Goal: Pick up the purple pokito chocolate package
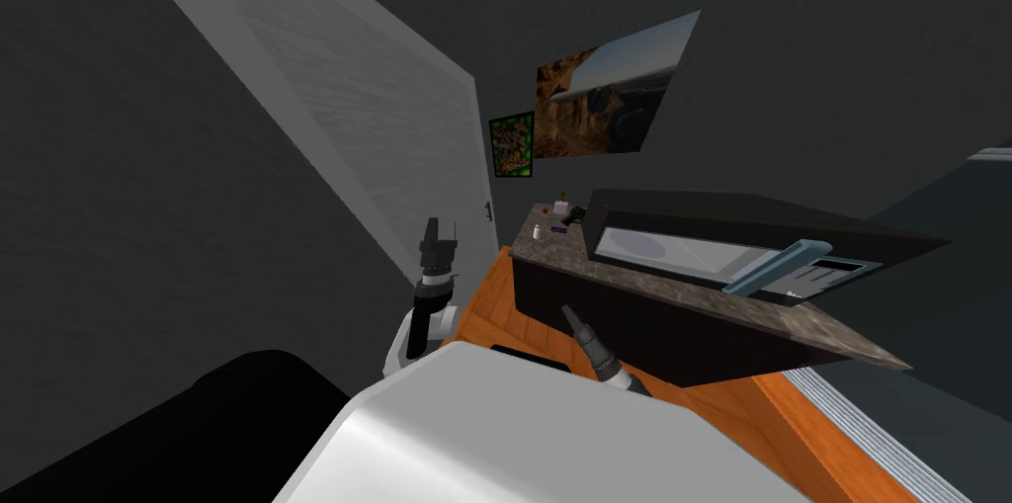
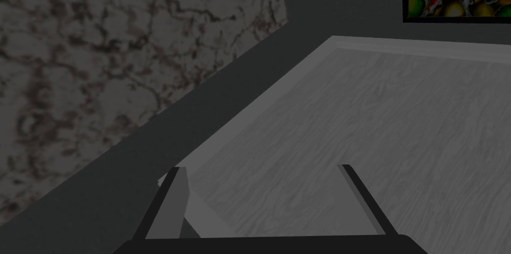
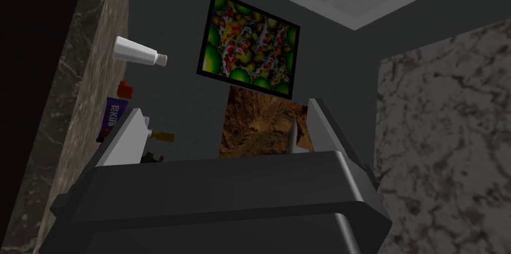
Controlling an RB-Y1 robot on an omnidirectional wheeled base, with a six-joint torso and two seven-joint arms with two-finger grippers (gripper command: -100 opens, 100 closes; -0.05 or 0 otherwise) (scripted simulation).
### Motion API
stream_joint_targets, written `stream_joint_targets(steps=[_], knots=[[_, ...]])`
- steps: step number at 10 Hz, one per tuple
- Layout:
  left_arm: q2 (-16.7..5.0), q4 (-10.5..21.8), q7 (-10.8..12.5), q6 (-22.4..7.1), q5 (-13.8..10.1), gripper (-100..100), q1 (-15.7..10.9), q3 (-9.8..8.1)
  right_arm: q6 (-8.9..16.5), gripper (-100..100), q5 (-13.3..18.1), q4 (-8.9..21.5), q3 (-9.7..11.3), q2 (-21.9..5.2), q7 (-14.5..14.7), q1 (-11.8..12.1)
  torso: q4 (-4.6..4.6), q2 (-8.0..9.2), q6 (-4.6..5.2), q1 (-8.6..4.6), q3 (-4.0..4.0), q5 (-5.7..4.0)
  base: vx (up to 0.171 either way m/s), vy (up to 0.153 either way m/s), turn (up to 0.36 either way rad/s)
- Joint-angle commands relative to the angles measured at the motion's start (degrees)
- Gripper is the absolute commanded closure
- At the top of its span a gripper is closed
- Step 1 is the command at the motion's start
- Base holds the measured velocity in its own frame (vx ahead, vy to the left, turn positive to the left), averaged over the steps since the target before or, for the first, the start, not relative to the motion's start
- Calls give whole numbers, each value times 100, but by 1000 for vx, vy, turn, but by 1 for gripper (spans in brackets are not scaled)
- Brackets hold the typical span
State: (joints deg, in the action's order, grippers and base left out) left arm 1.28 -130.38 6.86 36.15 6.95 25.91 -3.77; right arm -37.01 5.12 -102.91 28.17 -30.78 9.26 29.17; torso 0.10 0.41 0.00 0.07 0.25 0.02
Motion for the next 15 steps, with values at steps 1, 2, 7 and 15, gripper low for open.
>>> stream_joint_targets(steps=[1,2,7,15], knots=[[0,0,0,0,0,0,0,0,-27,-100,-1,226,228,-220,20,-35,0,0,0,0,0,0,-93,34,66],[0,0,0,0,0,0,1,-1,-135,-100,-12,535,429,-406,47,-76,0,-4,3,-4,-2,0,-89,32,135],[0,0,0,0,0,0,0,0,-350,-100,-27,1150,1062,-1094,106,-164,-1,-7,1,4,-4,2,-81,43,101],[0,0,0,0,0,0,1,0,-738,-100,-15,2308,1963,-2048,244,-368,-2,-17,2,3,-8,2,-73,55,96]])
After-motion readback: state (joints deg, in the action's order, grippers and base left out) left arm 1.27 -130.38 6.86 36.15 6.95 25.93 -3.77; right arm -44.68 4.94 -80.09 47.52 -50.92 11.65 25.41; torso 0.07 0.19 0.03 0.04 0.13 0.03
